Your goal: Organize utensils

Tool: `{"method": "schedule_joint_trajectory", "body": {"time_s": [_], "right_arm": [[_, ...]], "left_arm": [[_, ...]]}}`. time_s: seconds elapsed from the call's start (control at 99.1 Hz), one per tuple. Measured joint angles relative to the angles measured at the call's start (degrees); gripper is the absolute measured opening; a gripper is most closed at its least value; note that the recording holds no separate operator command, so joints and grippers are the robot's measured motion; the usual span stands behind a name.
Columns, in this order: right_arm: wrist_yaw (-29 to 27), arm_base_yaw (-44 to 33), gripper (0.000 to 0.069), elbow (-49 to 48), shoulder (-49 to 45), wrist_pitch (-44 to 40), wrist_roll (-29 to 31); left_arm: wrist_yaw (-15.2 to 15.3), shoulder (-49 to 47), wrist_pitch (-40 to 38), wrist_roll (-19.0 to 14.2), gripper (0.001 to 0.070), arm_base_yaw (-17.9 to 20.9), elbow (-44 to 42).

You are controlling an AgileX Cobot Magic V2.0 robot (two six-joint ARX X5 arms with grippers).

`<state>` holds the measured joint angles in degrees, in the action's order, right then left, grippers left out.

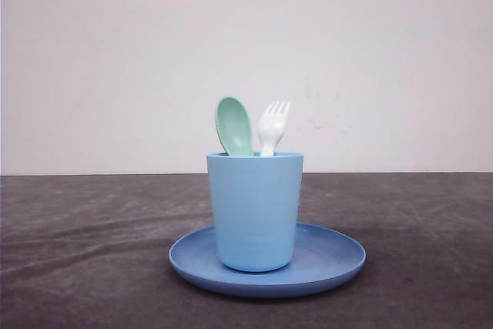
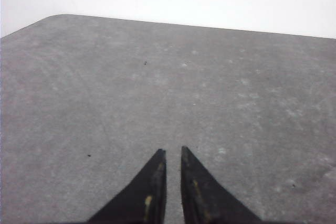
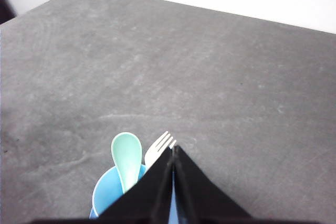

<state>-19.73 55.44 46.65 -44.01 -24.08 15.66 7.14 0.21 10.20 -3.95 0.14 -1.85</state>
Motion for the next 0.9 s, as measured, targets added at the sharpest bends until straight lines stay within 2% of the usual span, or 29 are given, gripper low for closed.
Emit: {"method": "schedule_joint_trajectory", "body": {"time_s": [0.535, 0.656, 0.777, 0.898], "right_arm": [[-0.1, 0.0, 0.0001, 0.0, 0.0, 0.1, -0.2], [-3.5, -0.6, 0.0001, 0.0, 0.0, 2.7, -2.5], [-5.8, -4.7, 0.0001, 0.0, 0.1, 8.1, -6.4], [-5.0, -12.3, 0.0001, 0.0, 1.4, 8.5, -8.9]], "left_arm": [[0.0, 0.0, 0.0, 0.0, 0.0025, 0.0, 0.0], [0.0, 0.0, 0.0, 0.0, 0.0025, 0.0, 0.0], [0.0, 0.0, 0.0, 0.0, 0.0025, 0.0, 0.0], [0.0, 0.0, 0.0, 0.0, 0.0025, 0.0, 0.0]]}}
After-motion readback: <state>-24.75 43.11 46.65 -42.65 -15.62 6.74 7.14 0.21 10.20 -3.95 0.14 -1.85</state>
